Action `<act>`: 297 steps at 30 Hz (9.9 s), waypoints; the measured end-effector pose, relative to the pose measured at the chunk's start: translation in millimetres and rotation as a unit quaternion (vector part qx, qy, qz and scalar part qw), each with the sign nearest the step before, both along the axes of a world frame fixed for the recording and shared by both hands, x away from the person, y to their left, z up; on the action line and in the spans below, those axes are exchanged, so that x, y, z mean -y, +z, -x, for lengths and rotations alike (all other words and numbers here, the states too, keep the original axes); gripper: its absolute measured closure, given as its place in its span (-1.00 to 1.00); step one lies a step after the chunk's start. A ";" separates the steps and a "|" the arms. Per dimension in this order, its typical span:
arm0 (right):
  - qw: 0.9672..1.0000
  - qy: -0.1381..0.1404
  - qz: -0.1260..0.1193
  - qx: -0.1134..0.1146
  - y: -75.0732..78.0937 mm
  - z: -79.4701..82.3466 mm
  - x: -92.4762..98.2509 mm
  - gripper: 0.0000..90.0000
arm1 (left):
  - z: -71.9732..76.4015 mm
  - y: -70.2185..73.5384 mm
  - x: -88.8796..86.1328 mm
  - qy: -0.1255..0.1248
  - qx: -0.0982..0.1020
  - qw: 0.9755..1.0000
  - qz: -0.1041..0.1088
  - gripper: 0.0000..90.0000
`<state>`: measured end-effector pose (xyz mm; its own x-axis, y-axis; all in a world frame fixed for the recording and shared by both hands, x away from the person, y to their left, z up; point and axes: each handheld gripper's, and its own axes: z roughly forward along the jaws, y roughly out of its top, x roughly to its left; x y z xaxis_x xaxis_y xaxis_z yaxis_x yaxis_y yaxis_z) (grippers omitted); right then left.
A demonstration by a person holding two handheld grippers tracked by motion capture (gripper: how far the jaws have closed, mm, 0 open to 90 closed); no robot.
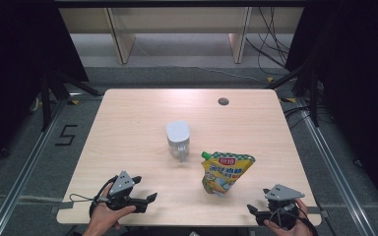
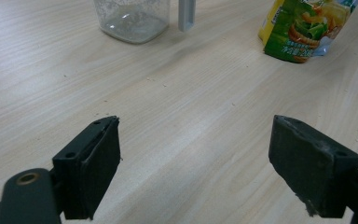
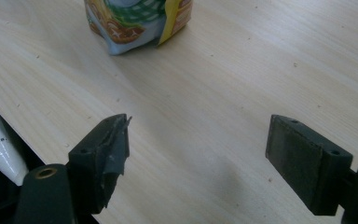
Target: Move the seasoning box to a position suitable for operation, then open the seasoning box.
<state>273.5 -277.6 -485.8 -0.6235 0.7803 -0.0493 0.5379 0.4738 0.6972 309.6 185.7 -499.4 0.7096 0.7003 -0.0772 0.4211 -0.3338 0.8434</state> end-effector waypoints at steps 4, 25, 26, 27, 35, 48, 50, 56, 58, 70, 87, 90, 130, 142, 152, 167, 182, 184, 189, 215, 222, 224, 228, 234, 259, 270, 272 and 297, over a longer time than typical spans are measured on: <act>1.000 0.011 0.003 0.011 0.4 -1.0 0.3 -0.51 | 0.2 -0.8 1.3 -0.007 0.001 1.000 0.001 -0.64; 1.000 -0.014 0.011 0.012 -0.4 -1.4 5.3 -0.46 | -18.3 10.4 15.2 -0.002 -0.009 0.999 0.038 -0.64; 1.000 -0.019 0.008 0.005 0.5 -0.8 5.2 -0.46 | -20.3 10.7 17.5 0.000 -0.009 0.999 0.044 -0.64; 1.000 -0.019 0.008 0.005 0.5 -0.8 5.2 -0.46 | -20.3 10.7 17.5 0.000 -0.009 0.999 0.044 -0.64; 1.000 -0.025 0.005 0.006 -1.0 -1.1 7.6 -0.47 | -39.9 11.9 41.2 0.007 -0.024 0.998 0.064 -0.62; 0.999 -0.015 0.004 0.028 2.8 0.0 10.5 -0.44 | -67.3 2.5 77.4 0.017 0.027 0.999 0.008 -0.29; 1.000 -0.020 0.000 0.023 1.4 0.3 10.8 -0.44 | -70.6 0.7 81.2 0.018 0.019 1.000 0.014 -0.26; 1.000 -0.010 0.005 0.023 0.0 -3.1 11.4 -0.44 | -79.5 -2.2 85.2 0.029 0.014 0.999 0.019 -0.17; 1.000 -0.009 0.004 0.020 -0.4 -2.9 10.9 -0.44 | -84.5 -1.8 87.4 0.034 0.018 0.999 0.021 -0.14; 1.000 -0.009 0.000 0.011 -1.7 -3.1 10.0 -0.45 | -96.9 -2.9 114.8 0.039 0.040 0.998 0.009 0.21; 1.000 -0.001 -0.001 0.003 -3.7 -5.9 9.5 -0.46 | -97.2 0.1 102.9 0.030 0.033 0.999 0.015 0.59; 1.000 0.001 -0.003 0.008 -4.3 -6.1 8.6 -0.46 | -92.6 2.1 97.1 0.022 0.021 0.999 0.012 0.58; 1.000 0.013 0.010 0.002 -6.2 -6.5 2.9 -0.44 | -75.0 7.4 11.0 0.077 0.051 0.996 -0.015 0.52; 1.000 0.010 0.012 -0.003 -7.3 -6.3 2.9 -0.44 | -43.3 11.6 3.1 0.011 0.025 0.999 -0.018 0.52; 1.000 0.012 0.012 -0.004 -7.3 -6.4 2.2 -0.44 | -19.1 11.1 4.2 -0.045 0.022 0.999 -0.012 0.52; 1.000 0.011 0.011 -0.003 -7.8 -6.6 2.0 -0.45 | 16.0 13.1 16.5 -0.117 0.017 0.993 -0.019 0.52; 1.000 0.016 0.012 -0.001 -7.3 -7.5 3.4 -0.45 | 11.0 13.0 25.4 -0.173 0.027 0.984 -0.023 0.52; 1.000 0.013 0.009 -0.002 -7.1 -7.0 3.3 -0.45 | 9.3 12.1 25.9 -0.177 0.021 0.984 -0.015 0.52; 1.000 0.019 0.004 0.003 -6.9 -7.6 2.3 -0.45 | 1.4 11.7 23.4 -0.191 0.023 0.981 -0.015 0.52; 0.999 0.031 -0.013 0.016 -3.8 -9.1 1.3 -0.47 | -6.4 11.6 19.4 -0.154 0.027 0.988 -0.016 0.52; 0.999 0.025 -0.020 0.010 -4.2 -8.0 0.1 -0.52 | -5.7 19.6 14.6 -0.136 0.035 0.990 0.020 0.17; 0.999 0.018 -0.030 0.003 -4.7 -6.6 0.0 -0.55 | -3.5 23.7 11.6 -0.131 0.036 0.990 0.032 0.15; 0.999 0.028 -0.032 0.012 -0.5 -3.6 -1.5 -0.58 | 4.1 30.7 10.5 -0.144 0.030 0.989 0.025 -0.01; 0.998 0.038 -0.056 0.004 4.1 2.1 -9.0 -0.63 | 11.2 37.9 12.0 -0.141 0.024 0.990 0.015 -0.08; 0.992 0.113 -0.052 -0.001 1.7 17.8 -47.3 -0.28 | 11.1 70.3 23.0 -0.090 0.047 0.994 0.044 0.95; 0.992 0.110 -0.051 0.017 3.9 15.8 -46.3 -0.14 | 5.4 66.1 34.2 -0.087 0.042 0.995 0.038 0.97; 0.992 0.113 -0.056 0.027 4.9 14.7 -45.8 -0.05 | 5.4 65.5 34.1 -0.086 0.041 0.995 0.041 0.97; 0.975 0.148 -0.123 0.109 21.5 2.2 -89.0 0.84 | 4.3 61.7 31.0 -0.085 0.046 0.994 0.056 0.97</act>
<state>271.3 -188.7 -464.3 -0.8192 0.5721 -0.0403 0.2281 0.3895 0.8923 305.4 154.7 -437.7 0.8246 0.5604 -0.0772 0.2863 -0.2957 0.9114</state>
